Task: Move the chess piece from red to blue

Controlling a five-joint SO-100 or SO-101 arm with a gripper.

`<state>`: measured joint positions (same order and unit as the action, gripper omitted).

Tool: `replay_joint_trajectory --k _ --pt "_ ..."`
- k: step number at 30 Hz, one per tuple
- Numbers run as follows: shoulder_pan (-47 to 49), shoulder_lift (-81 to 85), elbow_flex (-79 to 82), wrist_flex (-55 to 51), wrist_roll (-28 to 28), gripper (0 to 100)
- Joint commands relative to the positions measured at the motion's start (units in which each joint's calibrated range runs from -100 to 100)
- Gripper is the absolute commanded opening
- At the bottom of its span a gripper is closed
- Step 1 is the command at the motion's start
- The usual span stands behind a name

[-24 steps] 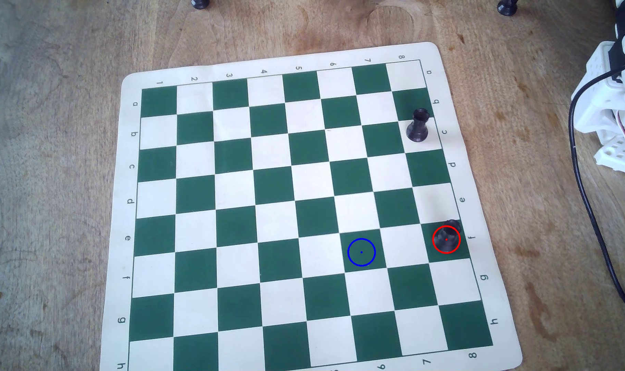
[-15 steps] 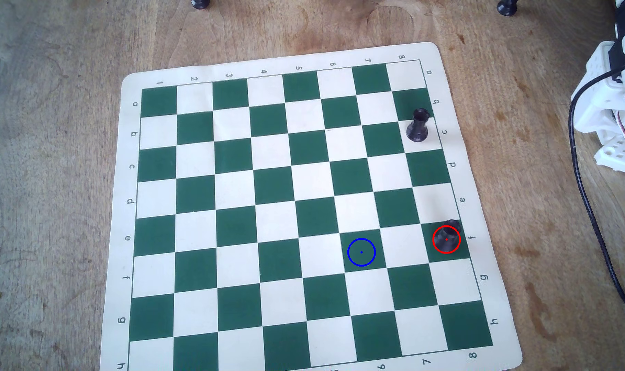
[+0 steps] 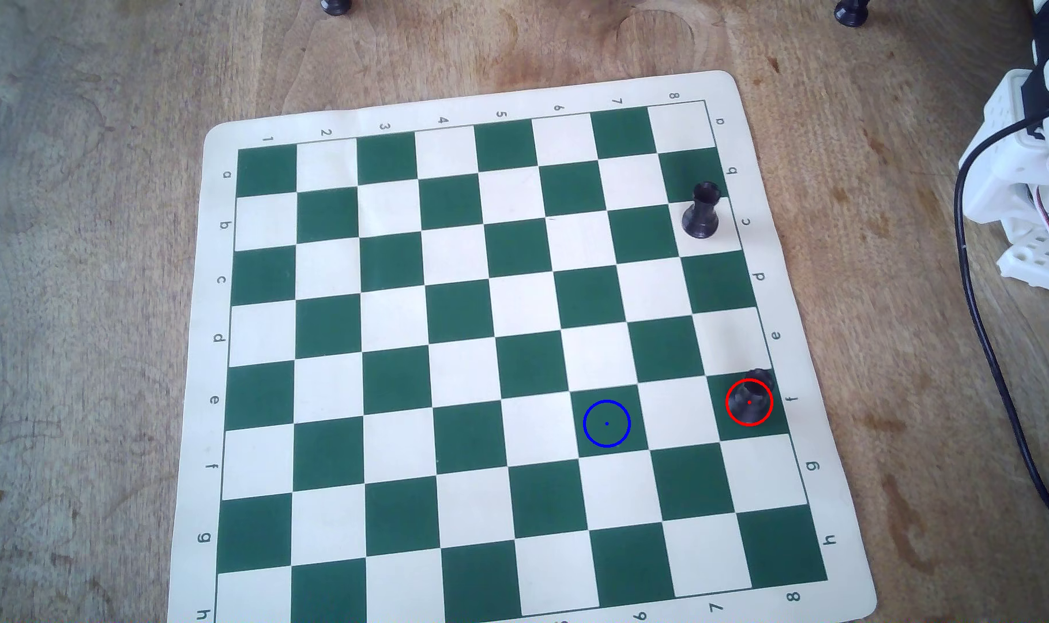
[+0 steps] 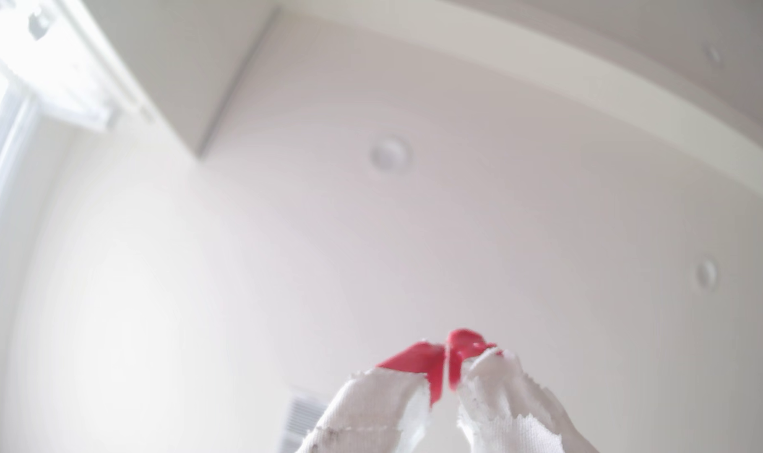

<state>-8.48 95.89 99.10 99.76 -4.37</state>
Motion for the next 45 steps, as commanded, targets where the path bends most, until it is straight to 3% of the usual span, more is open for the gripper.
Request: replay_joint_trajectory --k 1,11,14,17,18,19,24,26,28,30,33,35,39,42,45 --pt "0.4 -0.1 0.9 0.0 -0.1 0" --pt "2.9 -0.1 0.8 -0.8 1.9 0" --pt "3.9 -0.1 0.8 -8.2 2.0 3" --pt "4.6 -0.1 0.9 -13.5 1.3 15" --pt "5.8 -0.1 0.9 -18.4 0.3 25" --pt "5.9 -0.1 0.9 -19.8 0.1 29" --pt "5.5 -0.1 0.9 -33.6 -0.6 36" --pt "3.5 -0.1 0.1 -41.6 -0.7 36" --pt "-3.1 -0.1 -8.3 -63.9 4.6 39" --pt "-4.5 -1.8 -15.0 -74.8 6.7 39" --pt "-3.2 -5.3 -23.6 -88.7 6.2 41" --pt "-3.1 -6.0 -32.6 -107.3 7.2 40" --pt "-2.4 -6.3 -40.3 -126.2 9.2 41" --pt "-0.2 -8.5 -44.6 -139.6 10.8 42" --pt "5.5 -17.3 -56.3 -160.1 12.8 41"
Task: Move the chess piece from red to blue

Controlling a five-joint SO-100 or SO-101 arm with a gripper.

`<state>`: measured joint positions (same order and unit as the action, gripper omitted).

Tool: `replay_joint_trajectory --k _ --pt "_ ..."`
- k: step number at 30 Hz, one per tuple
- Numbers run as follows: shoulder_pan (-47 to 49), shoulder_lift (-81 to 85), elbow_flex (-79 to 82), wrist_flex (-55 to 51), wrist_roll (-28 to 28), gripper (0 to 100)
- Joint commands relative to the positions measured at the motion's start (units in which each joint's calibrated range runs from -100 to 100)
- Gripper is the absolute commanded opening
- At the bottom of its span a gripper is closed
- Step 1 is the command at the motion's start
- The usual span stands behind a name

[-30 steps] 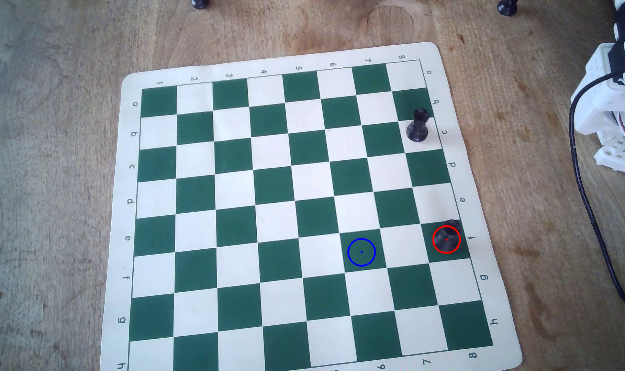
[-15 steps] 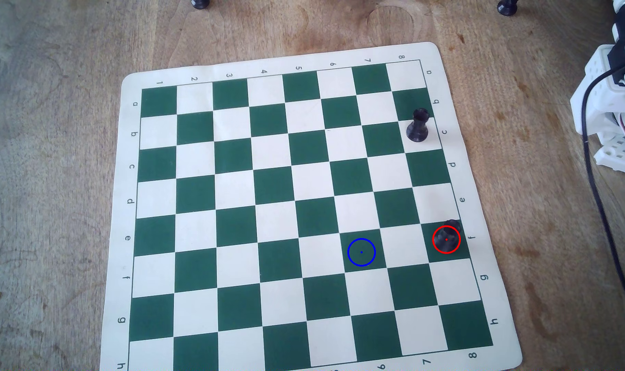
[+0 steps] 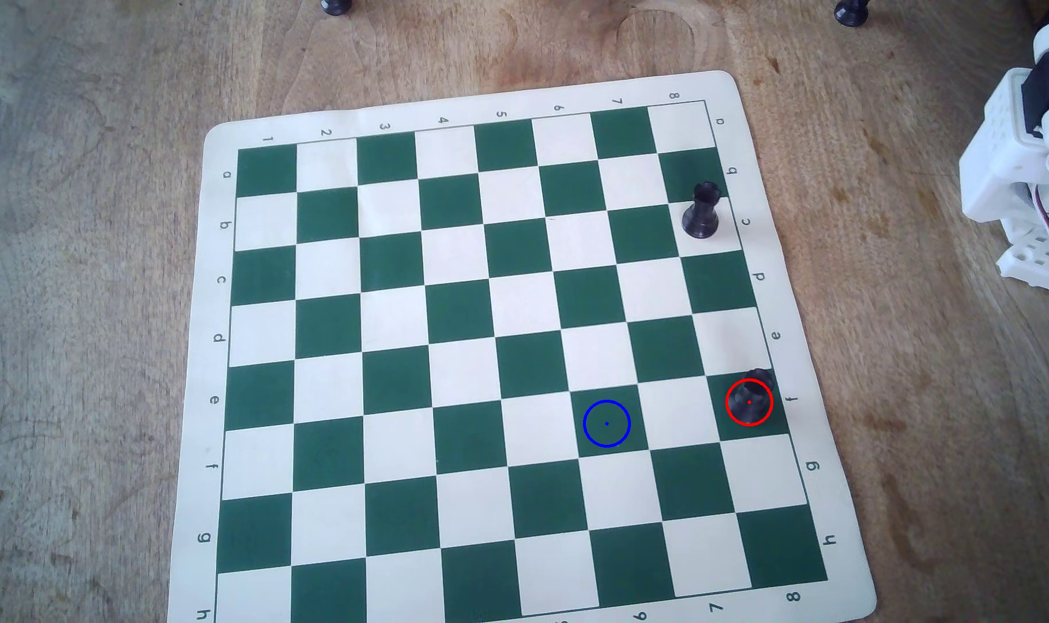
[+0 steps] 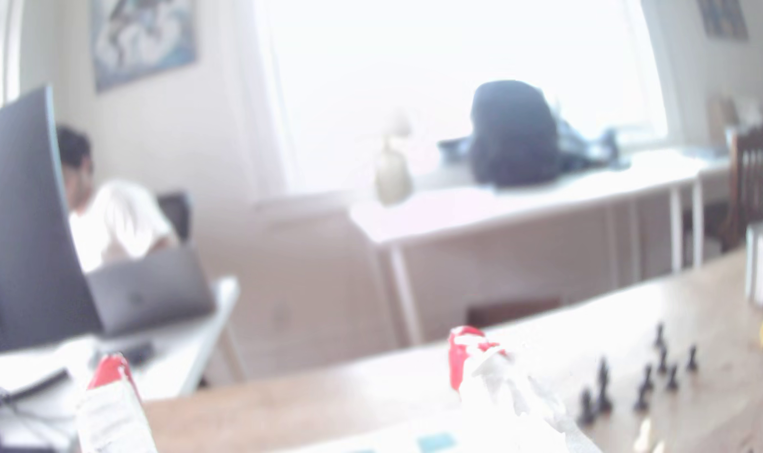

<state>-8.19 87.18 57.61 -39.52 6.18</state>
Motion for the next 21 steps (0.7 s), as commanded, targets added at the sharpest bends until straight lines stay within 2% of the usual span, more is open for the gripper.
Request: replay_joint_trajectory --k 1,5,7,8,9,16,21 --pt "6.7 -9.8 -16.5 -23.2 3.1 41" --pt "15.9 -17.1 -20.1 -32.0 5.6 39" --pt "18.4 -19.9 -18.6 -32.2 6.3 37" --pt "20.8 -22.2 -16.9 -32.4 6.5 30" --pt "22.0 -22.9 -16.5 -32.4 6.9 28" --pt "29.0 -30.0 -13.8 -34.5 8.1 28" --pt "33.2 -40.9 -11.1 -34.9 7.8 22"
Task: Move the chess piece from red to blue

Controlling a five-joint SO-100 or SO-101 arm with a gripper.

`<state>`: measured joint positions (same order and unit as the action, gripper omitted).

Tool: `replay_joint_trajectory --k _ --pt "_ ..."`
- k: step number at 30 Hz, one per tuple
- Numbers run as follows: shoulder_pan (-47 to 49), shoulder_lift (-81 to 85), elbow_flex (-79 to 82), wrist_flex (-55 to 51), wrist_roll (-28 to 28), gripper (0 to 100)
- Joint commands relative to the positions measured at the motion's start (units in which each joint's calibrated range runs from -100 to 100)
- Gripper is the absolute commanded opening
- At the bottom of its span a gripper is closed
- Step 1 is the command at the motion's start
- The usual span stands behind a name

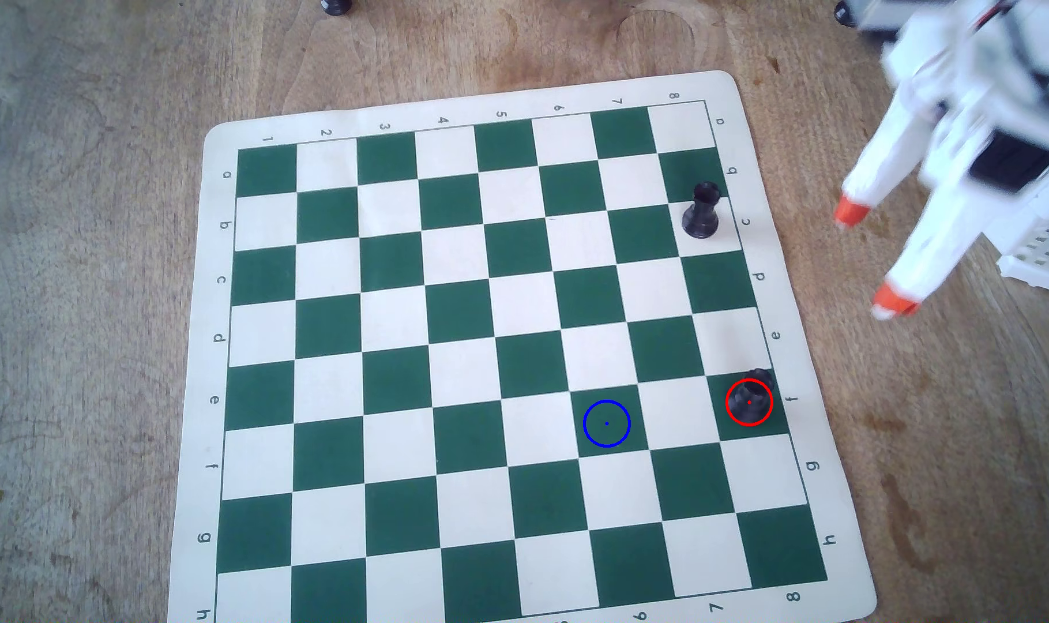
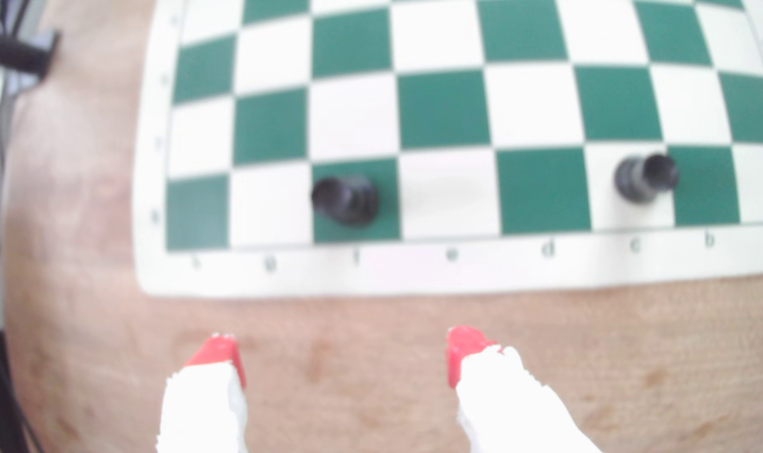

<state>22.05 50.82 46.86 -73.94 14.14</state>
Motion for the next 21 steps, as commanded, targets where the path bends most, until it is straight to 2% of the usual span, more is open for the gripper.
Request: replay_joint_trajectory --k 1,8,12,18,21 --pt "3.8 -4.9 -0.3 -0.8 -0.1 22" --pt "5.0 -6.8 0.0 1.4 0.2 26" --pt "6.7 -7.1 0.9 8.6 1.7 28" --pt "6.5 -16.2 2.2 19.4 2.3 28" --pt "5.9 -19.2 2.3 21.2 1.9 28"
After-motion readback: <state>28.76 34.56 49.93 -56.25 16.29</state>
